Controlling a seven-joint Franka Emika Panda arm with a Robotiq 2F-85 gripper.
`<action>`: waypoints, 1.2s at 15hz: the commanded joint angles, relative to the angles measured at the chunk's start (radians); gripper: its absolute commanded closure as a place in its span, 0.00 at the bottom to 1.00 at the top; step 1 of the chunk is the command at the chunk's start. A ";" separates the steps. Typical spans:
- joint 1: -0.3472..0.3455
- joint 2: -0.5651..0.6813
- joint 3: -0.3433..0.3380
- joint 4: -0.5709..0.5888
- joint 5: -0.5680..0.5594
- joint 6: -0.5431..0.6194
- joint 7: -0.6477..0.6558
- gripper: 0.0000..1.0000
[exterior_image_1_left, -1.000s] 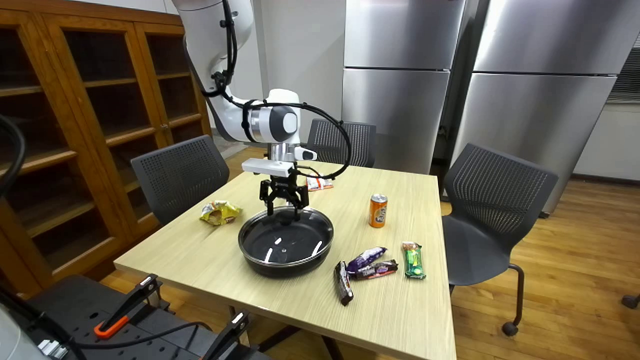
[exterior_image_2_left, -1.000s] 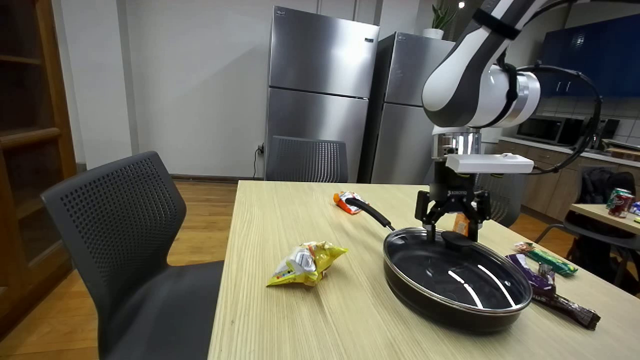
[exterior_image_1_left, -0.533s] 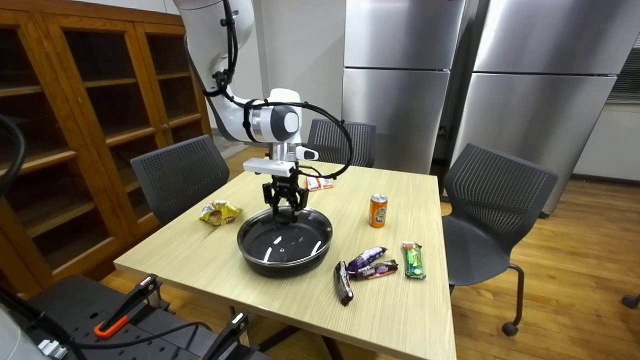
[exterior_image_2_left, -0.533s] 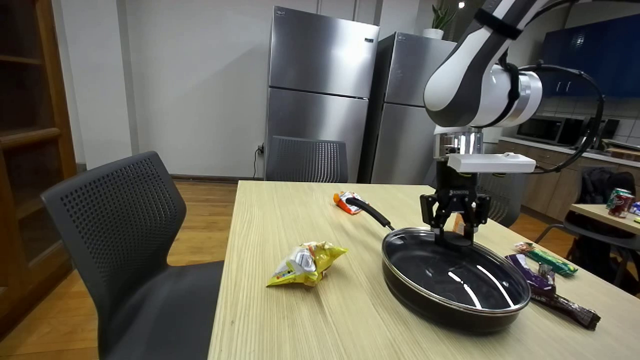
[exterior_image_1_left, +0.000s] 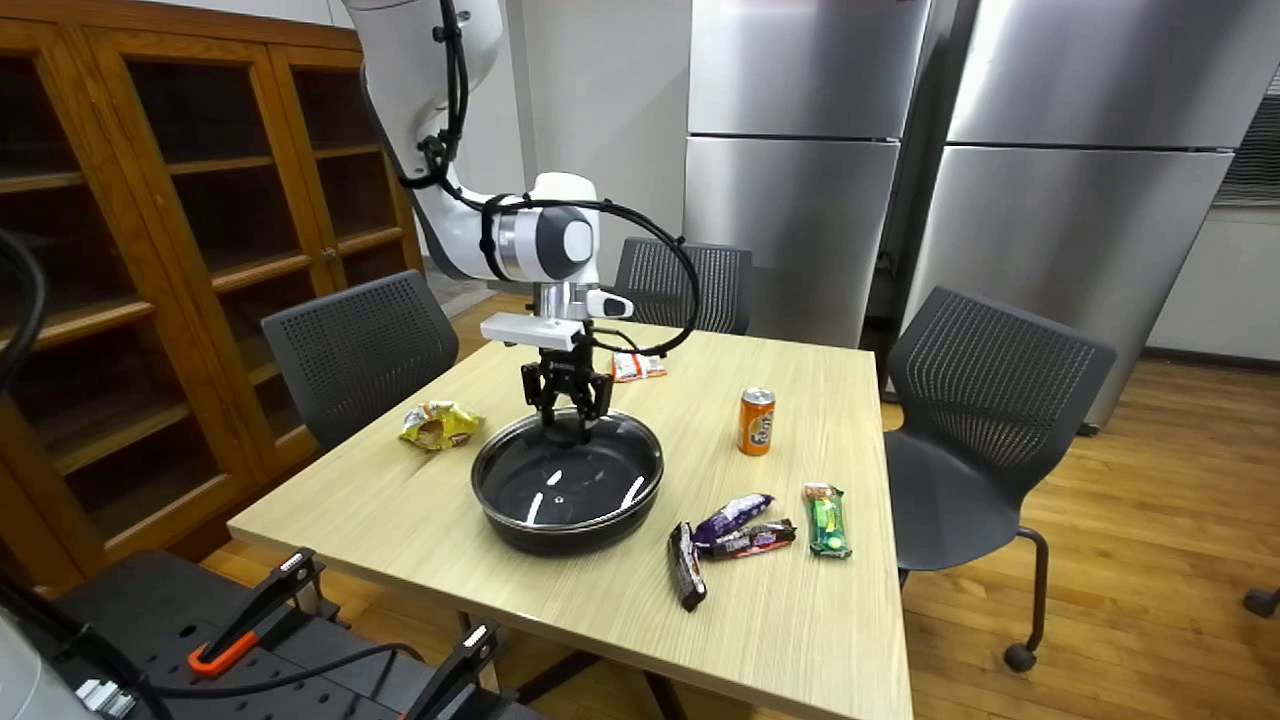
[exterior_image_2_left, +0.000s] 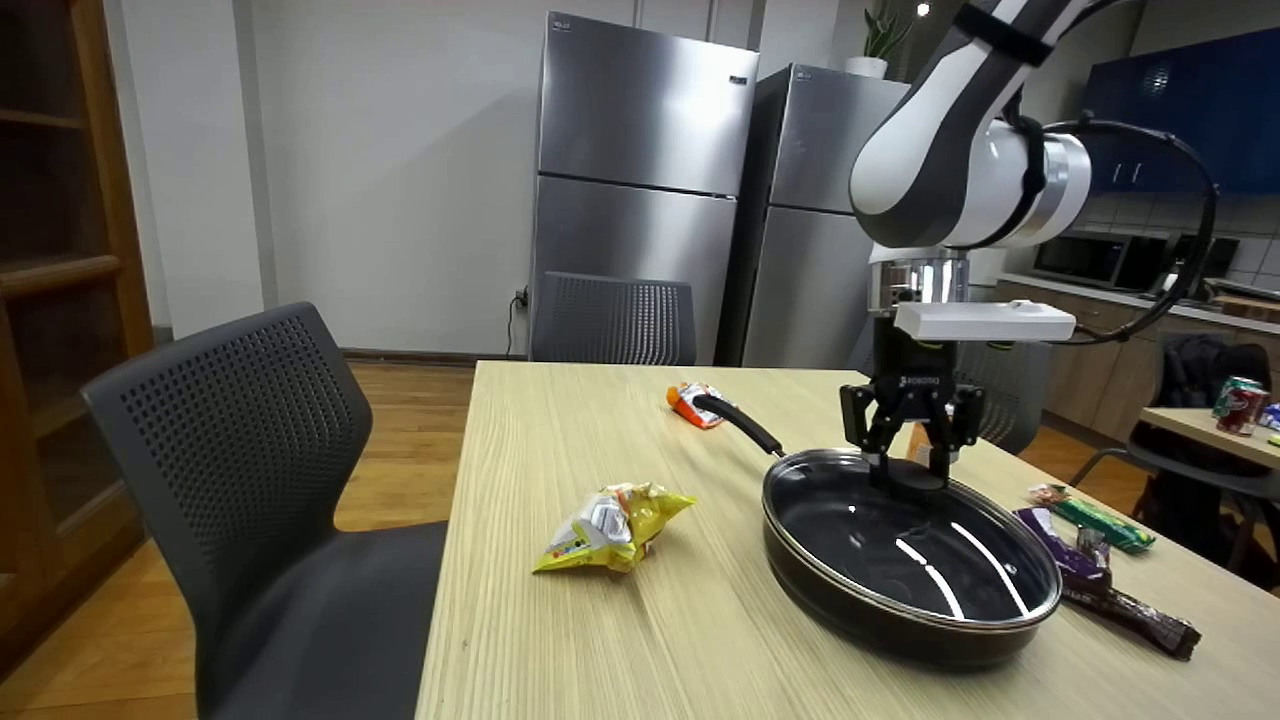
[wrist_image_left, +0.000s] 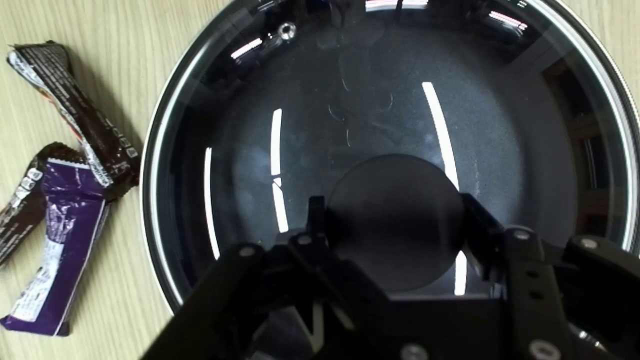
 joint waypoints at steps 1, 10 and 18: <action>0.033 -0.114 -0.009 -0.099 0.002 0.013 0.066 0.61; 0.129 -0.233 -0.018 -0.199 -0.025 0.024 0.220 0.61; 0.236 -0.259 -0.005 -0.193 -0.069 -0.015 0.322 0.61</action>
